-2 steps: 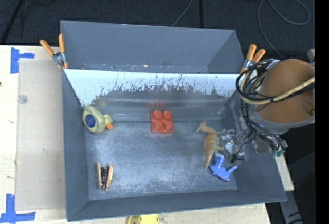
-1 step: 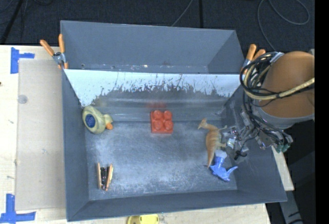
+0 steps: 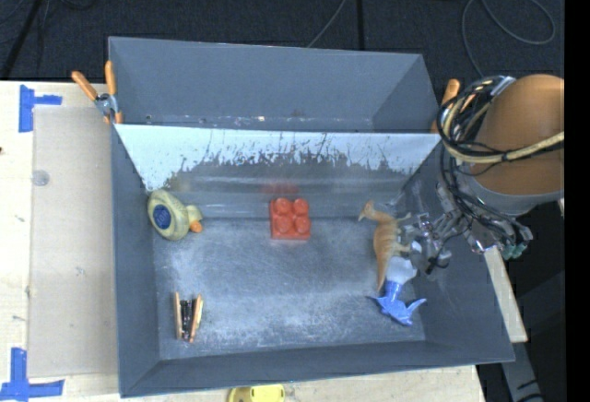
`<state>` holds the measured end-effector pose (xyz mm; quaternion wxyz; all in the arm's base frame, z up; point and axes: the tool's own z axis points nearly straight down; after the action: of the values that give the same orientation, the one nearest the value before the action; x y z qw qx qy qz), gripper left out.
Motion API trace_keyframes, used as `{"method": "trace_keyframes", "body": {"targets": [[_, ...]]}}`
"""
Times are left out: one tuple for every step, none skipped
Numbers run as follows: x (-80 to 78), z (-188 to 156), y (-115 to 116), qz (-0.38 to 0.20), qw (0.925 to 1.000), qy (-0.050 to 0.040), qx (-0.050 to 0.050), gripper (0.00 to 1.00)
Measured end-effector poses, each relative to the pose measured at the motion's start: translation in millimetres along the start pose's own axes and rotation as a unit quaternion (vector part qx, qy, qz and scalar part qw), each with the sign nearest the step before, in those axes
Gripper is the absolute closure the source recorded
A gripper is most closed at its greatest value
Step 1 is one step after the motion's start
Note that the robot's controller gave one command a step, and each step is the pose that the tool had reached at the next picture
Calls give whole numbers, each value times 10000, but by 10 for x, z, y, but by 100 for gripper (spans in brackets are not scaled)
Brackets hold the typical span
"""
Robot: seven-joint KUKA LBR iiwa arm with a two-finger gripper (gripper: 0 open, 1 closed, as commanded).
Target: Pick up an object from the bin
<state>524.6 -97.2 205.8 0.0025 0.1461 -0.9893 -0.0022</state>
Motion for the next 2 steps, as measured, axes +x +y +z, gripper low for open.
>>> {"method": "trace_keyframes", "body": {"targets": [[42,131,152,136,9999,-10,6,100],[74,403,285,-361,9993,8,-3,100]]}}
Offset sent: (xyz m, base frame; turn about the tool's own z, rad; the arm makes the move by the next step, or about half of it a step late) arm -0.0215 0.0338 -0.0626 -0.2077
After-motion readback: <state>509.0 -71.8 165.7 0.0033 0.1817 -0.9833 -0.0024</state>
